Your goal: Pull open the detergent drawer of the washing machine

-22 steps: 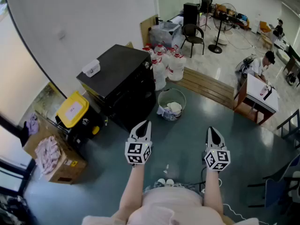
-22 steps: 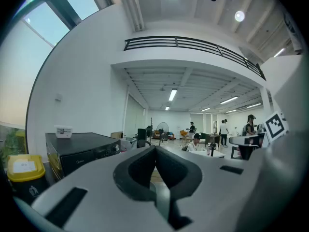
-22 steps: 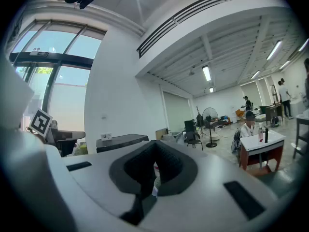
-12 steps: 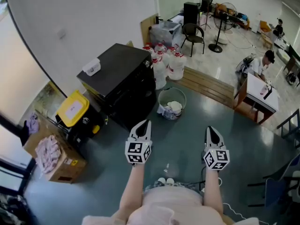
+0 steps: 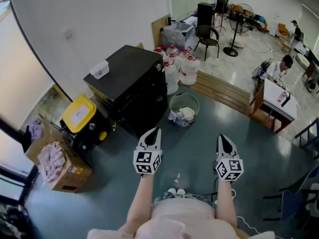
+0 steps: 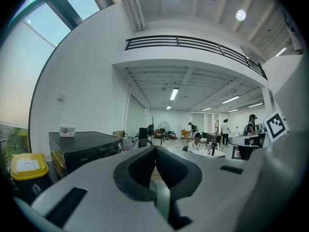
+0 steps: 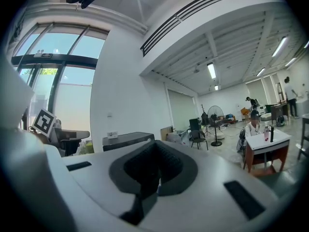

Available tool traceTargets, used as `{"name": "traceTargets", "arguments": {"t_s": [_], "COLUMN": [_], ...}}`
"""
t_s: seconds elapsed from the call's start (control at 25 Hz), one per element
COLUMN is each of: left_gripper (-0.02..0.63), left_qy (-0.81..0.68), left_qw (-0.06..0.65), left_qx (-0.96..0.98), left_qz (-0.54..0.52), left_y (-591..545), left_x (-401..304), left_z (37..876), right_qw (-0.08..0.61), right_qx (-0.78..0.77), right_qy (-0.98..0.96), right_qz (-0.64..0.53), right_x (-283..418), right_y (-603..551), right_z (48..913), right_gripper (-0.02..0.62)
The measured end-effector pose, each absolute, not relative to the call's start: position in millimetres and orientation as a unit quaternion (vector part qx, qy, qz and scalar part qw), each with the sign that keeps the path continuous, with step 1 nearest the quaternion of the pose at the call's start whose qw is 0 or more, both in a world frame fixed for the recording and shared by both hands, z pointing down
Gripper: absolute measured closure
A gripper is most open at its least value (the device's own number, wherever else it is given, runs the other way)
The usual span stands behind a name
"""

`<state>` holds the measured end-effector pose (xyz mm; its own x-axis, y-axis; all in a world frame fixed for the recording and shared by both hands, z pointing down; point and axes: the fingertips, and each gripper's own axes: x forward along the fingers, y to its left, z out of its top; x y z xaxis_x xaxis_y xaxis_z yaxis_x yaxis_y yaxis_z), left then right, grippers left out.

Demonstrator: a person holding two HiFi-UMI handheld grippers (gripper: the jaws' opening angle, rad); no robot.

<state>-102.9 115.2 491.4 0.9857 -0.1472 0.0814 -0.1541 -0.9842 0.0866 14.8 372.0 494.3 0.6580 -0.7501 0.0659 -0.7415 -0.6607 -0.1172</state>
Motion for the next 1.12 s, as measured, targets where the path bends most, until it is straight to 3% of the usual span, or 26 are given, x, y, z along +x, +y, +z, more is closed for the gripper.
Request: {"name": "traceTargets", "arguments": {"t_s": [0.64,0.72,0.8,0.84,1.12], "left_gripper": [0.577,0.556,0.431,0.403,0.275], "left_qy": [-0.043,-0.039,-0.032,-0.03,-0.034], "left_qw": [0.058,0.058,0.061,0.062,0.067], "left_qx": [0.997,0.997,0.997,0.997,0.997], "left_qz": [0.038,0.034,0.034,0.034,0.03], "left_y": [124,126,128,129,126], "left_x": [-102,-102,-101,-101,-102], "left_z": [498,496,496,496,498], "right_qw": [0.044,0.043,0.041,0.041,0.064], "right_qx": [-0.891,-0.888,-0.887,-0.886,-0.892], "right_qy": [0.447,0.453,0.456,0.456,0.442], "right_qz": [-0.061,-0.061,-0.065,-0.067,-0.067], "right_x": [1,0,-1,-1,6], "right_y": [346,343,341,340,337], "right_z": [499,499,500,501,501], "right_gripper": [0.566,0.515,0.47,0.447,0.236]}}
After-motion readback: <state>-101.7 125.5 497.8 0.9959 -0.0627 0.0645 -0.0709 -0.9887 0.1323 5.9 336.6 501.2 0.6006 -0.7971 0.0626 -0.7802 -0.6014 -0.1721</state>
